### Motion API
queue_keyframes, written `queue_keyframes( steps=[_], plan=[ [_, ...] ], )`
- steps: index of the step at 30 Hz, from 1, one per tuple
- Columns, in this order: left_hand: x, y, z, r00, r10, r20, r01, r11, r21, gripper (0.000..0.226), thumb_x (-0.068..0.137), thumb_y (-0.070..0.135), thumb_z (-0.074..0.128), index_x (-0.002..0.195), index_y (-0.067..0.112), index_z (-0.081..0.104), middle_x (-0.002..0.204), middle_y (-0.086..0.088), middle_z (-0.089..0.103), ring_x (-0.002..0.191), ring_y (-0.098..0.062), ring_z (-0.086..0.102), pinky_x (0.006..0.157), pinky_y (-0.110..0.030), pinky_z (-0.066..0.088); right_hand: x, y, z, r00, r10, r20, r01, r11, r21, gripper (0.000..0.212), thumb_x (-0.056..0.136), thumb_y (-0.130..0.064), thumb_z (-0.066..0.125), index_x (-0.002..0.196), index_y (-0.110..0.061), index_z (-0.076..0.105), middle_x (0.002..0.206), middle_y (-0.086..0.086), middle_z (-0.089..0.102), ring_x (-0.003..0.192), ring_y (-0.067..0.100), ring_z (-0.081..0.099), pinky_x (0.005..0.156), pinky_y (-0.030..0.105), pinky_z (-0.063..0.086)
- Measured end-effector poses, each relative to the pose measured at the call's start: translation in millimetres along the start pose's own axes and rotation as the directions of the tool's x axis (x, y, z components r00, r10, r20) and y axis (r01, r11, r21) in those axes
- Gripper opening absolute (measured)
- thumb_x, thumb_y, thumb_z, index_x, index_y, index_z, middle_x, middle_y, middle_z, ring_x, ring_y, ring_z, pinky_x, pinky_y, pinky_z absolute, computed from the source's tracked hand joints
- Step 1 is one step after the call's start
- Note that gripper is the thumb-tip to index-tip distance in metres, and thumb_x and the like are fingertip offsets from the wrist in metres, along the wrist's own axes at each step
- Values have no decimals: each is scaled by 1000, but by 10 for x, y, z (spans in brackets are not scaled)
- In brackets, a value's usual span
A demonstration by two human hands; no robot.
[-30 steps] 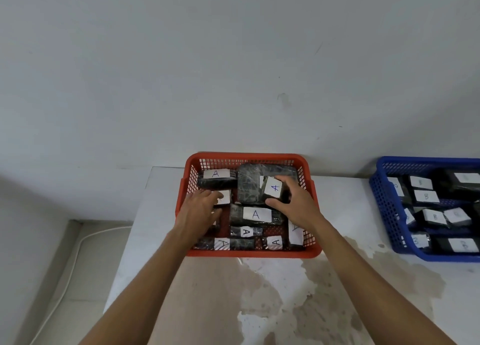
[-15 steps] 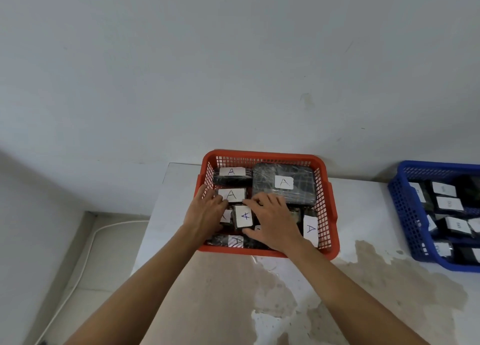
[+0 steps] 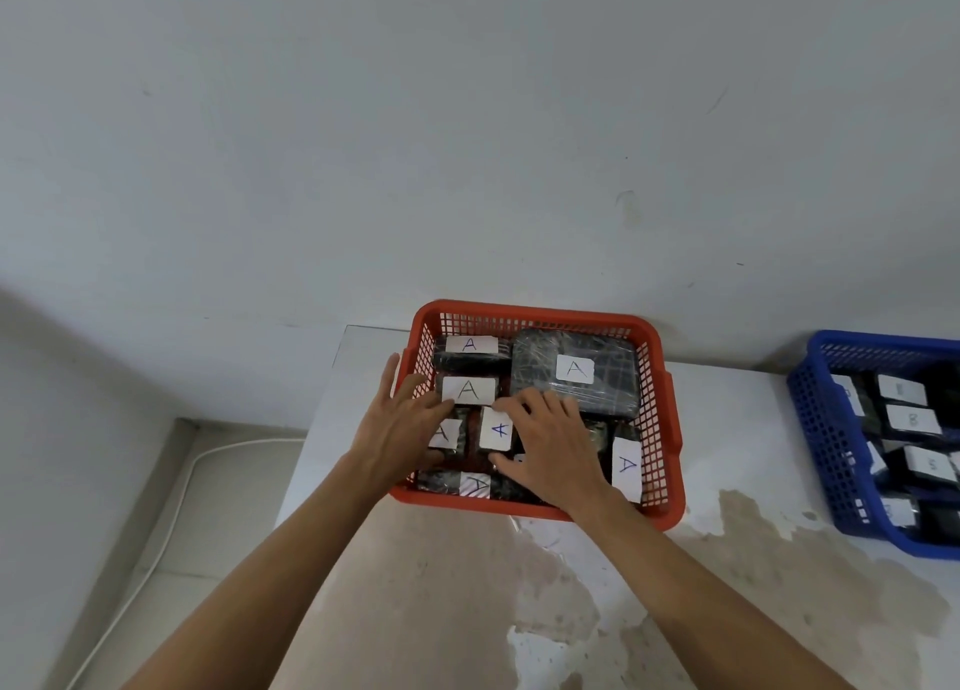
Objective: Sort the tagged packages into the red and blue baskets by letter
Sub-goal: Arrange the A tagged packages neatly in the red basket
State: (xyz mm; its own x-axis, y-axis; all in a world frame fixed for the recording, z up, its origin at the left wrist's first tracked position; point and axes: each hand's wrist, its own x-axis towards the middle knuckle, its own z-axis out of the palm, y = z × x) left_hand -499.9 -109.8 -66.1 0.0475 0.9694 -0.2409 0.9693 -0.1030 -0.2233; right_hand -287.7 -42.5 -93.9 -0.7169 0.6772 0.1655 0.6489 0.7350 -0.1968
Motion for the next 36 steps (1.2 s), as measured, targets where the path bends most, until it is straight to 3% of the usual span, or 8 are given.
queue_keyframes(
  steps=[3, 6, 10, 15, 20, 26, 31, 36],
  plan=[
    [4, 21, 15, 1000, -23, 10, 23, 1000, 2, 76, 84, 65, 54, 146, 28, 31, 147, -4, 46, 144, -32, 25, 112, -64, -14, -17, 13, 11, 998, 55, -17, -52, 989, 139, 59, 76, -55, 71, 122, -24, 49, 116, -4, 57, 103, 18, 54, 91, 31, 40],
    [6, 45, -16, 999, -41, 24, 40, 999, 23, 73, 82, 67, 55, 142, 29, 38, 146, -4, 47, 145, -33, 23, 111, -64, -18, -21, 31, -23, 991, 131, 20, -131, 942, 309, 72, 80, -57, 67, 140, -31, 37, 121, -5, 54, 108, 14, 52, 100, 32, 37],
    [-9, 106, -52, 998, -59, 7, 58, 998, 23, 60, 86, 53, 60, 140, 33, 44, 146, -2, 48, 144, -33, 24, 107, -63, -23, 29, 36, -133, 975, 213, 64, -221, 889, 401, 59, 85, -63, 54, 139, -45, 37, 105, -6, 39, 94, 12, 47, 83, 32, 50],
    [-26, 95, -94, 998, 58, -10, -58, 998, -6, 60, 80, 56, 65, 136, 43, 47, 146, 3, 49, 145, -30, 23, 112, -67, -6, 171, 138, -248, 899, 428, 92, -381, 661, 647, 43, 82, -55, 69, 117, -36, 53, 116, -6, 38, 95, 6, 53, 64, 14, 47],
    [-19, 71, -76, 998, 68, -8, -68, 998, -8, 42, 88, 52, 56, 129, 42, 54, 143, 5, 52, 147, -29, 19, 111, -66, -12, 275, 228, -298, 864, 468, 184, -411, 445, 796, 23, 96, -36, 57, 118, -36, 56, 126, -4, 50, 101, 4, 59, 79, 20, 52],
    [58, 85, -103, 1000, 6, 11, -6, 999, 33, 30, 95, 34, 48, 121, 29, 61, 123, 2, 67, 142, -30, 31, 112, -64, -12, 296, 242, -319, 825, 533, 189, -440, 393, 807, 25, 99, -18, 52, 120, -30, 59, 119, -1, 60, 83, 23, 69, 65, 30, 58],
    [186, 139, -125, 999, 19, 48, -21, 998, 52, 30, 95, 32, 51, 122, 27, 62, 121, 3, 67, 140, -31, 33, 107, -63, -23, 193, 394, -393, 778, 598, 190, -445, 313, 839, 25, 98, -12, 54, 118, -23, 62, 114, 2, 65, 79, 10, 70, 61, 15, 52],
    [207, 192, -98, 1000, -1, 5, 1, 1000, -9, 35, 97, 33, 43, 128, 25, 56, 128, 1, 63, 140, -31, 32, 110, -61, -19, 74, 599, -536, 781, 590, 205, -437, 281, 855, 26, 97, -12, 54, 110, -31, 66, 105, 0, 70, 74, 13, 70, 66, 24, 57]
  ],
)
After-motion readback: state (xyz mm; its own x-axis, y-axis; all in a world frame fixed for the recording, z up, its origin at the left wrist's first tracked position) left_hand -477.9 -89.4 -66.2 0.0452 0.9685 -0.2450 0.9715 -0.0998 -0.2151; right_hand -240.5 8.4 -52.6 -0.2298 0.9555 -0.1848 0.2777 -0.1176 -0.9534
